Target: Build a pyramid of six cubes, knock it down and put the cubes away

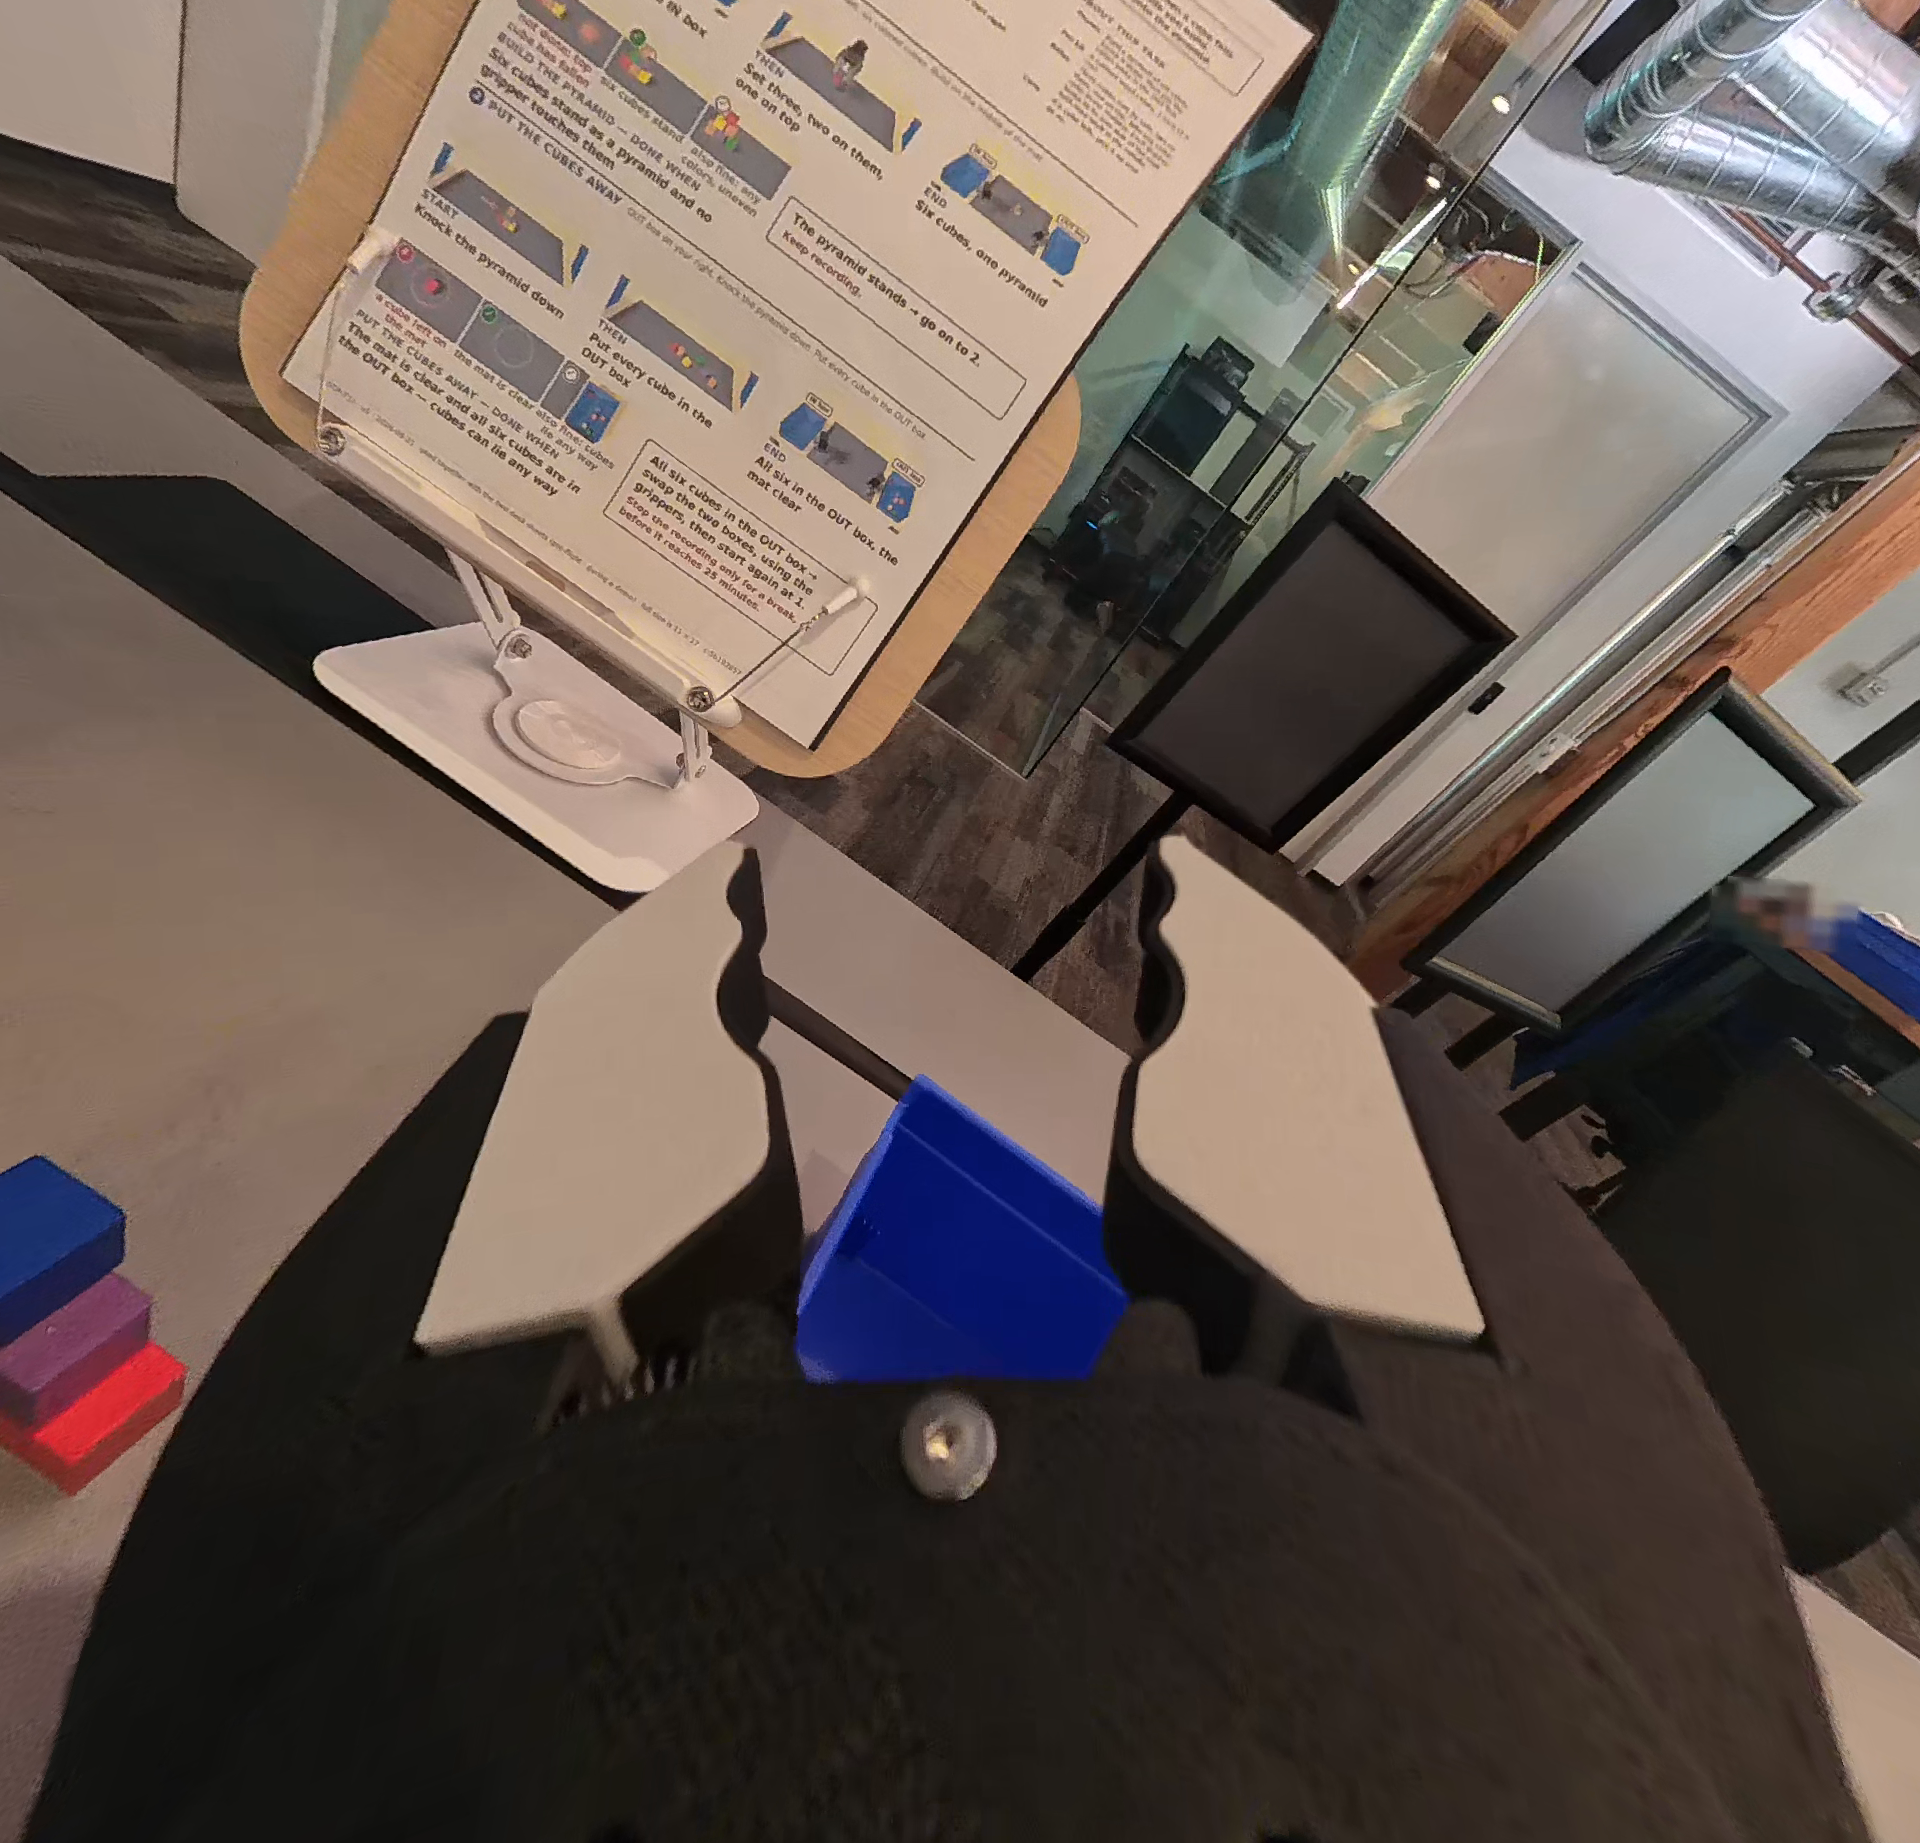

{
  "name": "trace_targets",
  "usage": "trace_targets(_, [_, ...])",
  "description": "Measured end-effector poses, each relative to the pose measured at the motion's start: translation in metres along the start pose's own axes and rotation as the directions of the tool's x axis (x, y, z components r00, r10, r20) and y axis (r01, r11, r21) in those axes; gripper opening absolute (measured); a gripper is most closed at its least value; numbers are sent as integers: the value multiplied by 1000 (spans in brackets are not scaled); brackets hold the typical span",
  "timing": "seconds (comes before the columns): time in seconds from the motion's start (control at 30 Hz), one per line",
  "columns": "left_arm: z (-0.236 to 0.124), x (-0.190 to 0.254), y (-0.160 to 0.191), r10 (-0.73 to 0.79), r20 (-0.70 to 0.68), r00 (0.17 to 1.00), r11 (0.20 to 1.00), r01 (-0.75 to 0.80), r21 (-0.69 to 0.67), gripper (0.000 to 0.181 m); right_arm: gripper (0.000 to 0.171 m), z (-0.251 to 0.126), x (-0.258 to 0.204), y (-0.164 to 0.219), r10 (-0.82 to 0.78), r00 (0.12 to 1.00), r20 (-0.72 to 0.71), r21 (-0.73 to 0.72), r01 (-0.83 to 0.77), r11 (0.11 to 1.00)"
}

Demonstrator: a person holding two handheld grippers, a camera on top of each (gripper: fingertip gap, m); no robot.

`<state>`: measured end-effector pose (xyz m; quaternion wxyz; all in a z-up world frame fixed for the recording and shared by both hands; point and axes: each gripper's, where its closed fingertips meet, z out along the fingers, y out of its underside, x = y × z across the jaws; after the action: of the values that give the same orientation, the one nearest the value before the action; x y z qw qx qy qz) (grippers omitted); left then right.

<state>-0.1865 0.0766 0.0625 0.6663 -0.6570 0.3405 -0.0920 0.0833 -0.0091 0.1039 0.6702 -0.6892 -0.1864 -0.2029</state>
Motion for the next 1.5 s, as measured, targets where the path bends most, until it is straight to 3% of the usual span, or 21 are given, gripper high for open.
trace_targets(0.37, [-10, 10, -15, -82, -124, 989, 996, 86, 27, 42, 48, -13, 36, 21, 83, 996, -28, -38, -84, 996])
trace_targets(0.7, [-31, 13, -40, -112, -224, 968, 988, 133, 79, 29, 1, -32, 55, 17, 136, 991, 13, -8, -136, 991])
trace_targets(0.97, [-42, 35, -53, -91, -338, 937, 983, 140, 123, 9, 3, -30, 58, 27, 156, 987, 29, -41, -155, 987])
trace_targets(1.13, [-39, 41, -51, -55, -350, 935, 986, 107, 130, 0, 20, -28, 62, 32, 137, 990, -17, -58, -138, 989])
trace_targets(1.3, [-30, 40, -44, -51, -341, 939, 989, 96, 116, 0, 38, -32, 81, 32, 115, 985, -125, -51, -122, 991])
trace_targets(1.5, [-32, 45, -46, -76, -373, 925, 987, 124, 106, 6, 46, -37, 101, 35, 122, 959, -255, -34, -135, 990])
